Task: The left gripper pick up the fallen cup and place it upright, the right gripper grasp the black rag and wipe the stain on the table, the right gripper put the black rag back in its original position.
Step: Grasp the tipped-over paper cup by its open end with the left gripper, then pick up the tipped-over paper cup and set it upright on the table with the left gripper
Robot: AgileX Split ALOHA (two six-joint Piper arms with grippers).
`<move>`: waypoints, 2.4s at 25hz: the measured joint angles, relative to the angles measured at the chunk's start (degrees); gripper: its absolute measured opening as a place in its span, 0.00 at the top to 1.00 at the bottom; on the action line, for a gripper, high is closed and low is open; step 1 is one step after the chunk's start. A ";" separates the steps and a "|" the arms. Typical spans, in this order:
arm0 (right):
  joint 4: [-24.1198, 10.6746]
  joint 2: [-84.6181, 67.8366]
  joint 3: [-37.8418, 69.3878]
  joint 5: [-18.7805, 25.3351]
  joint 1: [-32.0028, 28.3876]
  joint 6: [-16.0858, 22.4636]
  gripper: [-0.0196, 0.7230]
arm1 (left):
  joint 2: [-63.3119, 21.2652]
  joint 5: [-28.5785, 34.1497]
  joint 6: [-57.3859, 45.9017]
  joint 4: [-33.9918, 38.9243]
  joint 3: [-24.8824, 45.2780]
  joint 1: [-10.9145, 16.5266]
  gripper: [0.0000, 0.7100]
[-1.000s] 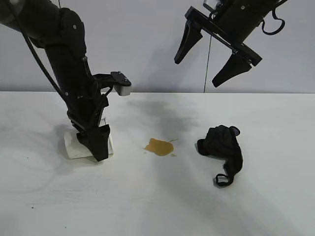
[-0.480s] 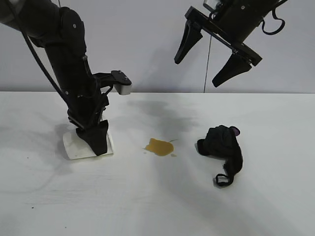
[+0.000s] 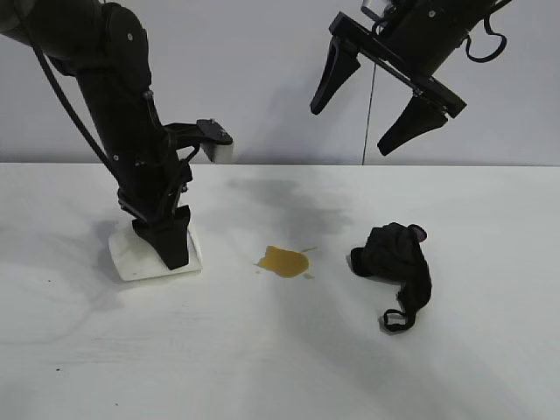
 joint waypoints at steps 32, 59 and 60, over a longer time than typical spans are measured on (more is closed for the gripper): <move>-1.89 0.00 0.00 -0.03 0.00 0.00 0.08 | -8.35 13.56 23.18 -63.61 -0.27 19.71 0.49; -2.17 0.00 0.00 1.06 0.00 0.00 0.08 | -7.79 0.61 64.73 -79.13 24.97 19.62 0.49; -2.17 0.00 0.00 1.13 0.00 0.00 0.08 | -7.72 0.21 64.80 -79.13 25.12 19.62 0.49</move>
